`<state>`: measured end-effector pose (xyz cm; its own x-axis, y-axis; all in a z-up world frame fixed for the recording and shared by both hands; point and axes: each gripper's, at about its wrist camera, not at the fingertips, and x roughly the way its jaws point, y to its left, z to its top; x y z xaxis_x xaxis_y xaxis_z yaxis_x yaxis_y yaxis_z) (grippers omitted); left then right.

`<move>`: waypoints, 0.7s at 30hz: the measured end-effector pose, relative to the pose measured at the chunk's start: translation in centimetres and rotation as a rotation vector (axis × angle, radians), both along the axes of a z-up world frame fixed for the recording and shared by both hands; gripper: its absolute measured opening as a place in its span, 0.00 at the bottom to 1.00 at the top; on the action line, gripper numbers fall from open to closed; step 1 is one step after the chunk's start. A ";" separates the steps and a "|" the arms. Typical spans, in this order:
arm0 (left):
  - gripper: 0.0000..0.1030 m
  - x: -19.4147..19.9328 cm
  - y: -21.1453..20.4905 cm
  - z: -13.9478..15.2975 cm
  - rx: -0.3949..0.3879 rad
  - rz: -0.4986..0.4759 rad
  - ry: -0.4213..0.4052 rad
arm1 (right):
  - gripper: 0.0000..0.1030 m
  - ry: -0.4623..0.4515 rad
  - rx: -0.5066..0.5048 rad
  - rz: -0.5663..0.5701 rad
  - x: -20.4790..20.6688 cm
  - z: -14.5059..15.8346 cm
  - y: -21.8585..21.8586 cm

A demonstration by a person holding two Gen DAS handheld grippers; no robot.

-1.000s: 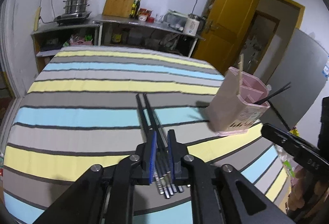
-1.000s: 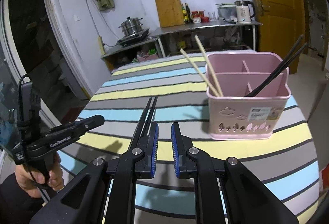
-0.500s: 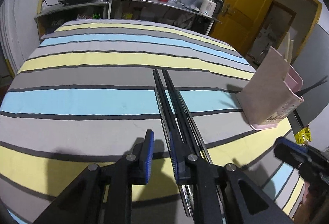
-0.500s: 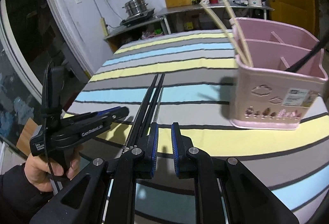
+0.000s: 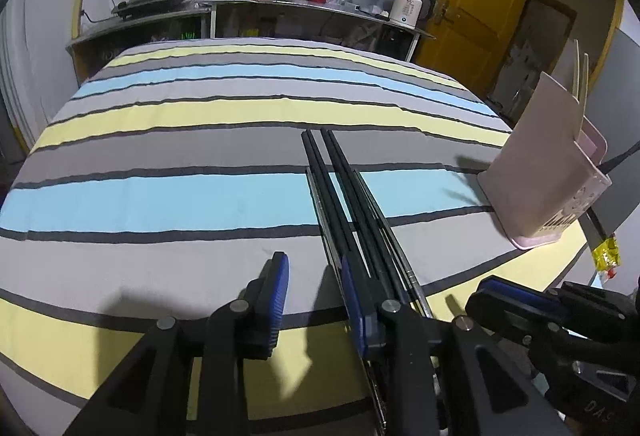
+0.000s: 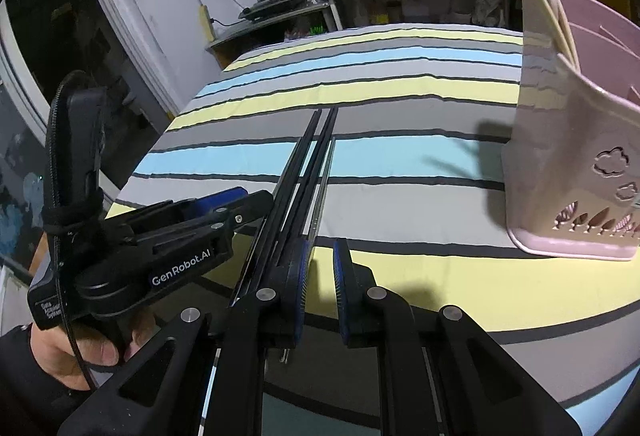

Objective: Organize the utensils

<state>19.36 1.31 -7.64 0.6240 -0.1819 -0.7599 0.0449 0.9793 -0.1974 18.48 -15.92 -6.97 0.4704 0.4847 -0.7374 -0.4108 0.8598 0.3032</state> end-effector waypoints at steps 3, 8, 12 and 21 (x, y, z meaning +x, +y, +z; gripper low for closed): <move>0.29 -0.1 0.1 0.0 0.004 0.013 -0.002 | 0.12 0.003 0.001 -0.006 0.0 -0.1 -0.2; 0.24 -0.4 0.5 0.0 0.033 0.043 0.006 | 0.12 0.004 0.000 -0.011 0.0 0.0 -0.4; 0.23 -0.4 0.4 0.0 0.046 0.045 0.006 | 0.12 0.006 0.004 -0.011 0.0 -0.1 -0.2; 0.24 0.3 1.6 0.3 -0.060 0.052 0.021 | 0.13 -0.002 0.003 -0.019 0.1 0.2 -0.6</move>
